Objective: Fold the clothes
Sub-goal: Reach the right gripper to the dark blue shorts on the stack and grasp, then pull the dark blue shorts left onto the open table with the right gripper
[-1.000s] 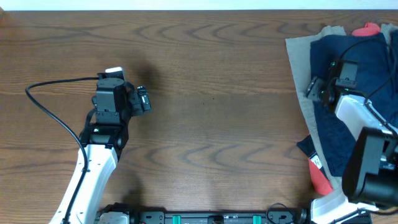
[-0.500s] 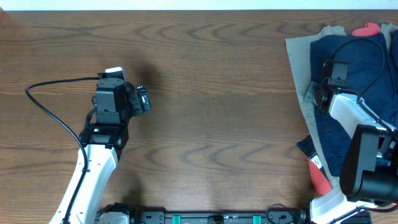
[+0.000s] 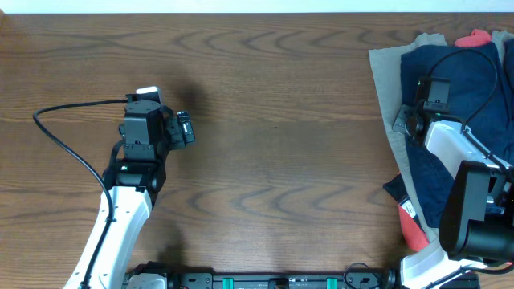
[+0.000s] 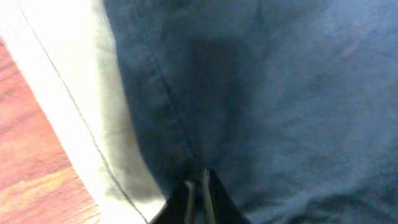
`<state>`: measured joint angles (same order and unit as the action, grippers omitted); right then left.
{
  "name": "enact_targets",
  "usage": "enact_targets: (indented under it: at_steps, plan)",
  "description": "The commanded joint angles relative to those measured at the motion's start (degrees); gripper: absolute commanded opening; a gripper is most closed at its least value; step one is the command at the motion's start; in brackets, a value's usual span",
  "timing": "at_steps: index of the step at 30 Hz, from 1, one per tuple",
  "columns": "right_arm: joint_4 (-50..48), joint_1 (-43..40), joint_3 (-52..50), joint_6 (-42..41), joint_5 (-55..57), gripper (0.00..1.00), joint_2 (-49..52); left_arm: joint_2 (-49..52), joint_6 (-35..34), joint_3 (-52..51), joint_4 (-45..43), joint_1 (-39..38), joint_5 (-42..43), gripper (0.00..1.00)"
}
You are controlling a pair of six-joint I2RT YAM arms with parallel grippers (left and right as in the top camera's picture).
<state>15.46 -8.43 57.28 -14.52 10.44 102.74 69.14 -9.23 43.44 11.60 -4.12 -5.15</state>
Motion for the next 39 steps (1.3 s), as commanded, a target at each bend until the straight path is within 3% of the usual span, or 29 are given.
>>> enact_targets:
  at_steps: [1,6,10,12,18,31,39]
  plan:
    - [-1.0,0.5,1.7,0.5,-3.5,0.46,-0.4,0.1,-0.7,1.3,-0.1,0.3,-0.9,0.98]
    - [-0.8,0.6,1.6,0.7,-2.9,0.55,-0.2,0.1,-0.7,1.3,-0.1,0.3,-0.9,0.98]
    - [-0.7,0.6,1.6,1.3,-2.8,0.54,1.8,0.1,-0.7,1.3,-0.1,0.3,-0.9,0.98]
    - [-0.6,0.6,1.6,1.3,-2.8,0.46,2.9,0.1,-0.7,1.3,-0.1,0.3,-0.9,0.98]
    - [-1.4,0.6,1.7,1.3,-2.6,0.02,2.9,0.1,-0.7,1.3,-0.1,0.3,-0.9,0.98]
    - [-0.2,0.3,6.1,1.4,-1.1,0.01,-5.2,0.1,-0.7,1.3,-0.2,0.3,-0.9,0.98]
    - [1.0,2.2,8.5,2.8,-21.6,0.01,-8.0,0.1,-0.7,1.3,-0.2,0.3,-0.9,0.98]
